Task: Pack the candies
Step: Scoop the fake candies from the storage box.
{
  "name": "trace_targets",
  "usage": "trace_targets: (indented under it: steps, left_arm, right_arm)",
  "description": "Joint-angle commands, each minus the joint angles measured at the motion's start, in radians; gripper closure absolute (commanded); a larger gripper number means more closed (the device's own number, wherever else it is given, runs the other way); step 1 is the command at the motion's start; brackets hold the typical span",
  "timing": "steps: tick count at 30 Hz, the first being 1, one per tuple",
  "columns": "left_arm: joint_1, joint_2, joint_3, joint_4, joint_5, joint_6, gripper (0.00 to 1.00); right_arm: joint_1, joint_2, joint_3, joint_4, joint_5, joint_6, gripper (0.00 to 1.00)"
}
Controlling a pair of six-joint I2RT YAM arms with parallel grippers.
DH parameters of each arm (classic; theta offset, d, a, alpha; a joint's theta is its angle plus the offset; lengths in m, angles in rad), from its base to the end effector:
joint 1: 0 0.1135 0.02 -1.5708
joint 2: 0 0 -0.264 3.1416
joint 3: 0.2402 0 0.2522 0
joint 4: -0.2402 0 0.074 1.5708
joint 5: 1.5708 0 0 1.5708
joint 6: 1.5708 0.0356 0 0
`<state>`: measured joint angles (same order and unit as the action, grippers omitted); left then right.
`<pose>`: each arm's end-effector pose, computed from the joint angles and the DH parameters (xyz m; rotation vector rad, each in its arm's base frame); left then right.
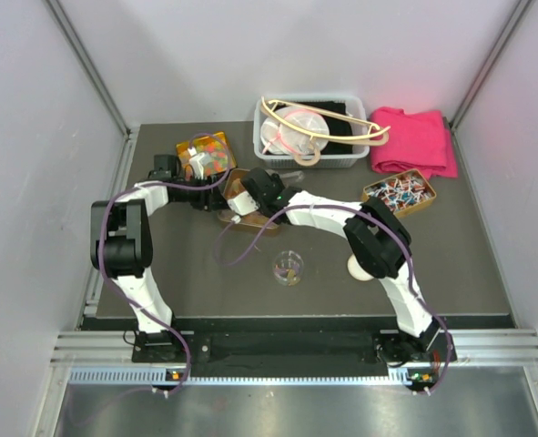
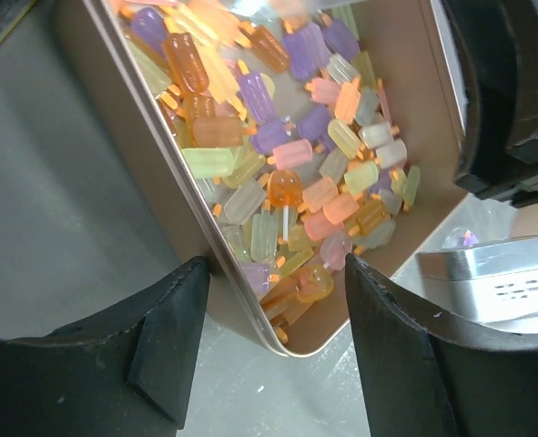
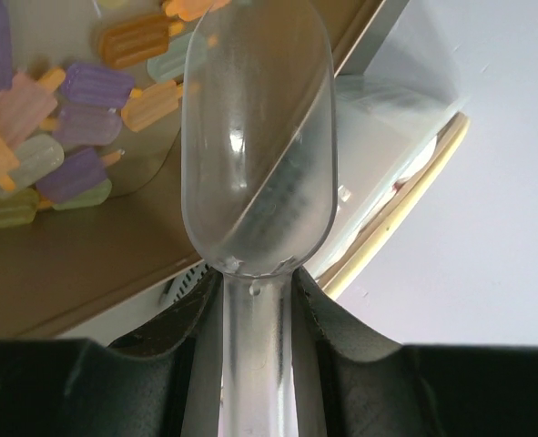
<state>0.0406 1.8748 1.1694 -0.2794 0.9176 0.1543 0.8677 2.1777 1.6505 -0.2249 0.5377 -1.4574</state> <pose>0.3782 -0.0129 0.1726 0.4687 2.2567 -1.0538 0.3300 0.3611 0.1875 -2.0471 1.1918 -0.9166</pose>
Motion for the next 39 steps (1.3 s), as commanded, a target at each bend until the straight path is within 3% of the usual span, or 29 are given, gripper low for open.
trace_targets:
  steps: [1,6,20,29,39]
  left_arm:
    - [-0.001,0.015,-0.010,0.036,0.056,-0.001,0.34]
    - [-0.001,0.023,-0.014,0.055,0.063,-0.015,0.35]
    - [-0.002,0.006,-0.020,0.059,0.076,-0.019,0.35]
    - [-0.001,0.020,-0.014,0.066,0.083,-0.027,0.35]
    - [-0.001,0.018,-0.013,0.065,0.069,-0.030,0.35]
  right_arm:
    - [0.004,0.016,0.043,0.076,0.039,-0.041,1.00]
    - [-0.001,0.001,0.016,0.150,0.087,-0.087,1.00]
    - [-0.013,0.005,-0.014,0.111,0.116,-0.060,1.00]
    - [0.013,0.008,-0.086,0.078,0.041,0.005,1.00]
    - [0.082,-0.088,-0.126,-0.036,-0.176,0.190,1.00]
